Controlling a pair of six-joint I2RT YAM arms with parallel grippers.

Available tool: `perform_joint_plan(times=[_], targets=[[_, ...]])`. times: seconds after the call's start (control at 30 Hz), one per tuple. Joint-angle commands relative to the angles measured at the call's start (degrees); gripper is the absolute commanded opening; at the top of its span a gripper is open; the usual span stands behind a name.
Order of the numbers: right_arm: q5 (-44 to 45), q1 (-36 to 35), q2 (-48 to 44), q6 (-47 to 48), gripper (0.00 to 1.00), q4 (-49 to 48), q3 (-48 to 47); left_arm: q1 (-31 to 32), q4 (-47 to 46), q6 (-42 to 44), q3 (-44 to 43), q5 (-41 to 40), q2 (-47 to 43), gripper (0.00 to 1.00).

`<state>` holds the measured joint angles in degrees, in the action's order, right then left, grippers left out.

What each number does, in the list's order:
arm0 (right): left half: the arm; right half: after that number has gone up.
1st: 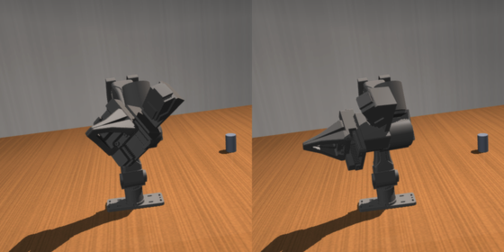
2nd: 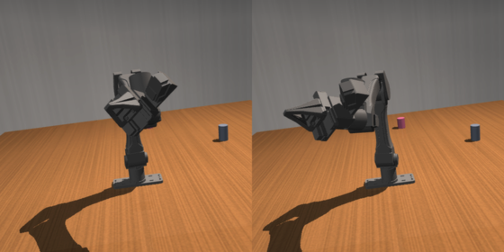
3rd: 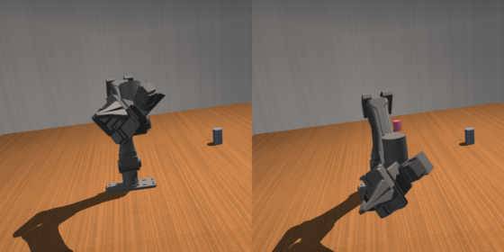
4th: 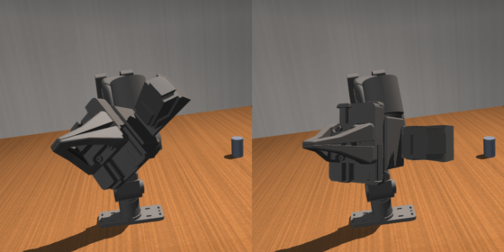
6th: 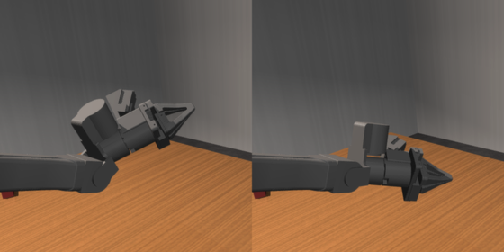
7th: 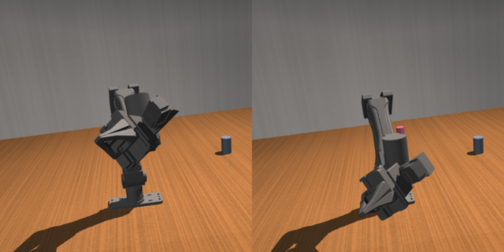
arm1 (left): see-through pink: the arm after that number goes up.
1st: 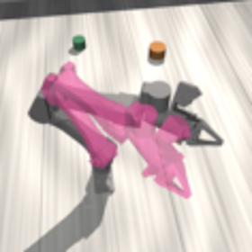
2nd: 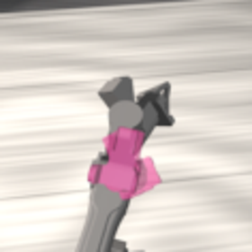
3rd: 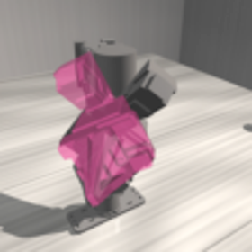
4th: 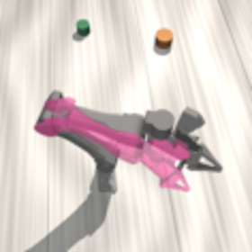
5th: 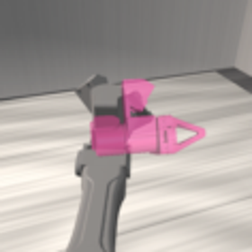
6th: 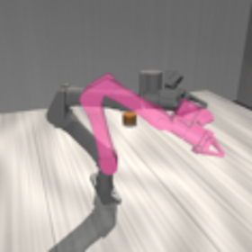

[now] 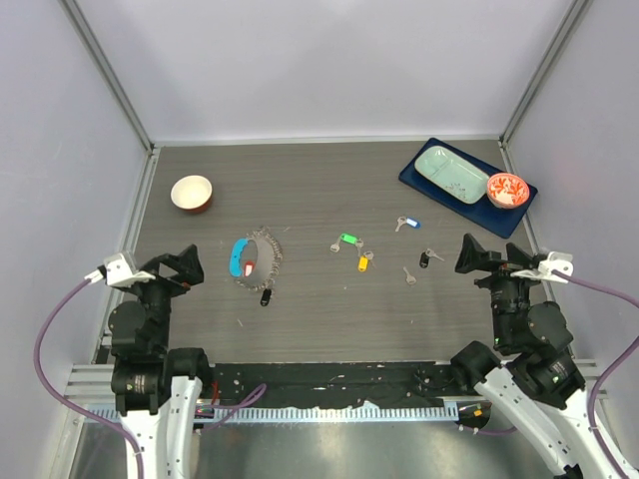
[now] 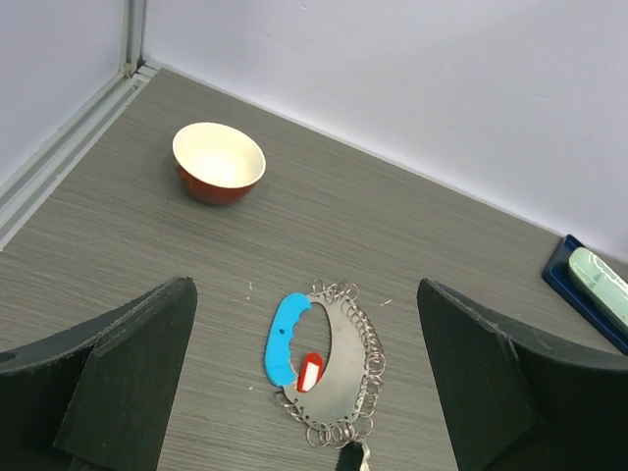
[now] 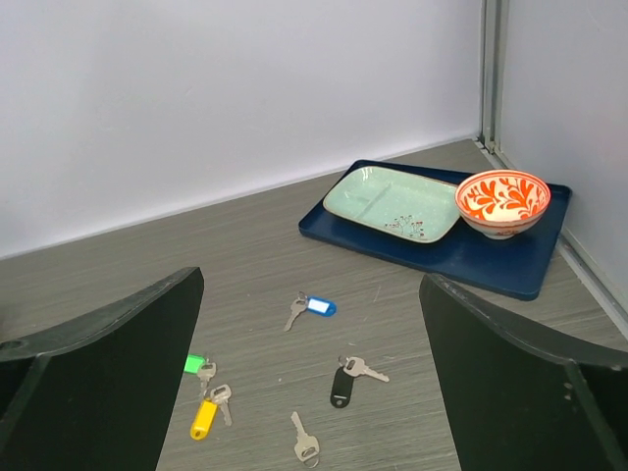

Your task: Put the keys on the keyring

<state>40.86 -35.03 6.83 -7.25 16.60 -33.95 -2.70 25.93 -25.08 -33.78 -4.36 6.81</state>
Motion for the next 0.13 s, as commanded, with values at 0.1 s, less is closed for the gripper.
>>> perform_joint_plan(times=[0.1], targets=[[-0.5,-0.1,-1.0,1.4,1.0,-3.0,0.2,-0.8,-2.8,-0.1,0.4,0.6,0.3,1.0]])
